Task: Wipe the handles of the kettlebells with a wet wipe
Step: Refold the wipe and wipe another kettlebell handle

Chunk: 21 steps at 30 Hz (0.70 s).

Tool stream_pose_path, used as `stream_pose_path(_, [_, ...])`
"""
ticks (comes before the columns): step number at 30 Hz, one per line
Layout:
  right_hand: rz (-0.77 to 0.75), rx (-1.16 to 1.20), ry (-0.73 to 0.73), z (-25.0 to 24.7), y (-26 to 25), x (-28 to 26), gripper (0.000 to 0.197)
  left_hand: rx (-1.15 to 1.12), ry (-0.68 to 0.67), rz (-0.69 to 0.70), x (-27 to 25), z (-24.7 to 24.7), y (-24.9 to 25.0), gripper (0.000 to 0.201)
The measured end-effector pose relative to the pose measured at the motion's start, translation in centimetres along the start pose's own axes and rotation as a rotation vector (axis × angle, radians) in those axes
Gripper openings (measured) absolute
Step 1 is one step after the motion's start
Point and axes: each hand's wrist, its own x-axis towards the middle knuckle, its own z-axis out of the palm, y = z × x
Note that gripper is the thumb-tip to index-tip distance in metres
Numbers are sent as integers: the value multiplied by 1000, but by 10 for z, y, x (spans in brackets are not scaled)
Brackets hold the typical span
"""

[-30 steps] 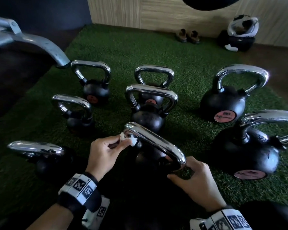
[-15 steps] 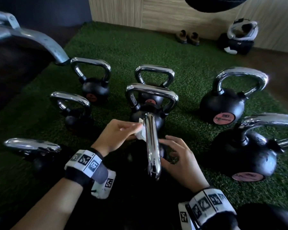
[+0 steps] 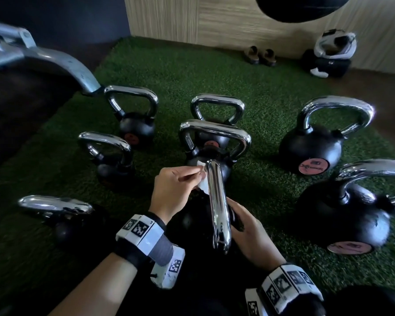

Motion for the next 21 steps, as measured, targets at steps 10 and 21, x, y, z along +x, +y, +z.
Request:
stream_pose_path(10, [10, 10, 39, 4, 1, 0, 60, -116, -42, 113, -21, -7, 37, 31])
stream_pose_path(21, [39, 34, 25, 1, -1, -1, 60, -214, -341, -266, -36, -27, 50, 38])
